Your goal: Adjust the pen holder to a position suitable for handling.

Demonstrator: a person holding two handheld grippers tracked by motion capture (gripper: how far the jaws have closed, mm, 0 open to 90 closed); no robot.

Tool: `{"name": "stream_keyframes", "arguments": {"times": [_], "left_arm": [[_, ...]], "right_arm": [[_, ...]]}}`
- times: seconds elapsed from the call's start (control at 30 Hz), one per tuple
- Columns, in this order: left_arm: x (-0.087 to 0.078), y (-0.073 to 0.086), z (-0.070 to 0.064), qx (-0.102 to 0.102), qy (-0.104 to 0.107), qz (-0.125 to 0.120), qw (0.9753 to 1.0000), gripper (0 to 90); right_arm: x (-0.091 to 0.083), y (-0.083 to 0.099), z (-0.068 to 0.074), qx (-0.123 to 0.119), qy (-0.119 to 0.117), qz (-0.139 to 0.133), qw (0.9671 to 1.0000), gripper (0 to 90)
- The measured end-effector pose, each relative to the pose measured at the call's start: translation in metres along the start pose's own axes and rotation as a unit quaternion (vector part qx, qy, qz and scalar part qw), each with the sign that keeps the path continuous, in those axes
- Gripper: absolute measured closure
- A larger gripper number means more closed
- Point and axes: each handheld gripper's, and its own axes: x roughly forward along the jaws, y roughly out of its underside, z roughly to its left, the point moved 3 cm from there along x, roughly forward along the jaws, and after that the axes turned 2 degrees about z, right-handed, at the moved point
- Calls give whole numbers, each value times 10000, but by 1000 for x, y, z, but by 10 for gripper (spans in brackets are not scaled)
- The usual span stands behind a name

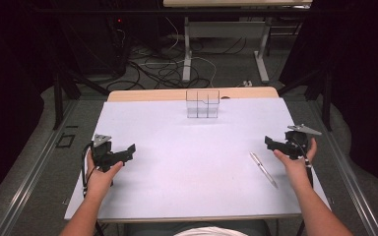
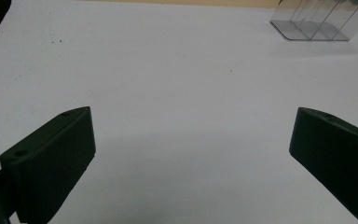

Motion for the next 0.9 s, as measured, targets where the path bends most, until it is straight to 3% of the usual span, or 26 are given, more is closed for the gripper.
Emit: {"name": "stream_keyframes", "arguments": {"times": [0.2, 0.4, 0.67, 0.9], "left_arm": [[0, 1, -1, 136, -51, -17, 9999, 2], [-3, 2, 0, 190, -14, -63, 9998, 1], [-4, 3, -2, 123, 59, -31, 9999, 1], [-5, 4, -6, 316, 14, -44, 9995, 1]], "right_arm": [[1, -1, 7, -231, -170, 73, 9996, 113], [-1, -13, 27, -103, -713, 61, 9974, 29], [-4, -37, 57, -493, -917, 110, 9945, 5], [-13, -67, 98, -1121, -1199, 94, 9864, 44]]}}
